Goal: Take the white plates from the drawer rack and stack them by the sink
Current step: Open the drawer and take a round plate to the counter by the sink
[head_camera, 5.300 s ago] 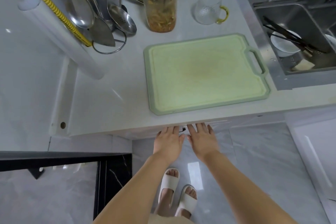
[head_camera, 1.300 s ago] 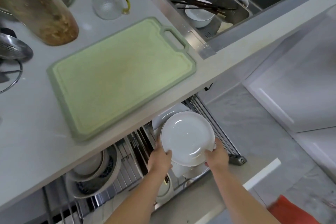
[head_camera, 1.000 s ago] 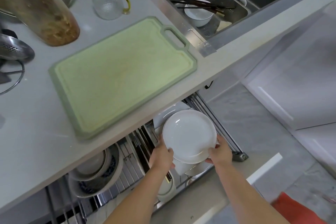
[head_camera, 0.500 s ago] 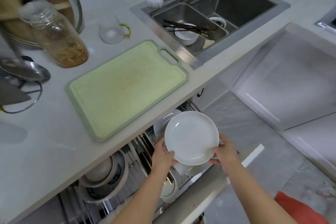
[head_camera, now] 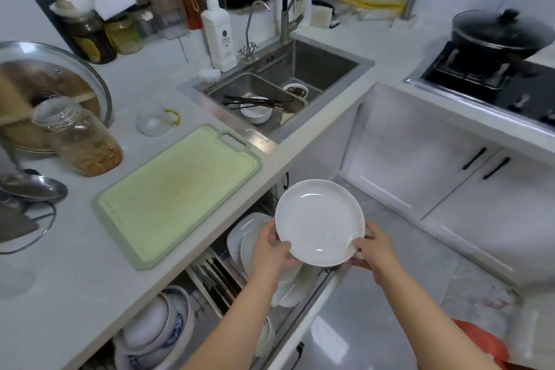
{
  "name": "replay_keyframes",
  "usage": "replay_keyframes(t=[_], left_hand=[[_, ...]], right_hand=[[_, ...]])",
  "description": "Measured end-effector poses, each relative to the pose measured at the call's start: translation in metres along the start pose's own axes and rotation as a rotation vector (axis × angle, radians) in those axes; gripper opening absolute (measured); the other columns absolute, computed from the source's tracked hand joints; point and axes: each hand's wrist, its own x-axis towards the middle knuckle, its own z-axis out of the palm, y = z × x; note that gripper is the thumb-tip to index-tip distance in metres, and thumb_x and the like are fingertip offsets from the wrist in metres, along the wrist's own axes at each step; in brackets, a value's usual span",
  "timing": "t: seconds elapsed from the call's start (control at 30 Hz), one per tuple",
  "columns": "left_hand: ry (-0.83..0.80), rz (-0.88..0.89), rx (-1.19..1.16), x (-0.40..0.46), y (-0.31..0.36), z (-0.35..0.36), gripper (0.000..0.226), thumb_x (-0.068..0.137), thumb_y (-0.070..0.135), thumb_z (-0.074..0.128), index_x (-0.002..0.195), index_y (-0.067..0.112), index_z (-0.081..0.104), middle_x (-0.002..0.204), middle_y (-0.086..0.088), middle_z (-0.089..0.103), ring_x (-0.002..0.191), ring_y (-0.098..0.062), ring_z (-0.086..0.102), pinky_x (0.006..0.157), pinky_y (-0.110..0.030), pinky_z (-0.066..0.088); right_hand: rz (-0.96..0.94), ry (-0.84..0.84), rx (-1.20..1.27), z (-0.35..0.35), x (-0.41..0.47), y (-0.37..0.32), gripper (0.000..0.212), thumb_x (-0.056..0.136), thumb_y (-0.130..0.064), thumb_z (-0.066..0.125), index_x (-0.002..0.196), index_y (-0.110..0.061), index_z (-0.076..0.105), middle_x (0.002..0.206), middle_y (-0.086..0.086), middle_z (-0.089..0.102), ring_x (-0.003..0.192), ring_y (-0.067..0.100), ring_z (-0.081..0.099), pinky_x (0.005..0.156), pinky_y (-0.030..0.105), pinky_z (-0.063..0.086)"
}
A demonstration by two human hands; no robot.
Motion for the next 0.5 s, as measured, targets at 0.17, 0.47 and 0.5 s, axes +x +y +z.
replay_keyframes(t=[0.17, 0.47, 0.5], left_hand=[[-0.055, 0.065, -0.012, -0.032, 0.012, 0.039, 0.059, 0.081, -0.015, 0.047, 0.128, 0.02, 0.047, 0.101, 0.002, 0.06, 0.081, -0.013, 0.062, 0.052, -0.032, 0.058], [-0.083, 0.097, -0.074, -0.082, 0.011, 0.117, 0.054, 0.079, -0.017, 0.043, 0.112, 0.024, 0.055, 0.092, -0.001, 0.065, 0.081, -0.031, 0.062, 0.058, -0.037, 0.06], [-0.088, 0.105, -0.078, -0.086, 0.01, 0.125, 0.054, 0.079, -0.017, 0.043, 0.11, 0.025, 0.056, 0.09, 0.001, 0.067, 0.075, -0.029, 0.061, 0.058, -0.036, 0.061]], right_hand=[[-0.066, -0.021, 0.043, -0.048, -0.014, -0.014, 0.049, 0.079, 0.012, 0.049, 0.114, -0.022, 0.059, 0.101, 0.008, 0.062, 0.085, 0.023, 0.062, 0.051, 0.028, 0.055], [-0.151, -0.077, 0.057, -0.138, -0.027, -0.037, 0.045, 0.078, 0.011, 0.05, 0.113, -0.014, 0.06, 0.099, 0.007, 0.062, 0.087, 0.025, 0.062, 0.056, 0.031, 0.056], [-0.158, -0.08, 0.06, -0.147, -0.026, -0.039, 0.046, 0.078, 0.012, 0.05, 0.114, -0.015, 0.06, 0.101, 0.009, 0.062, 0.088, 0.025, 0.062, 0.056, 0.031, 0.056]])
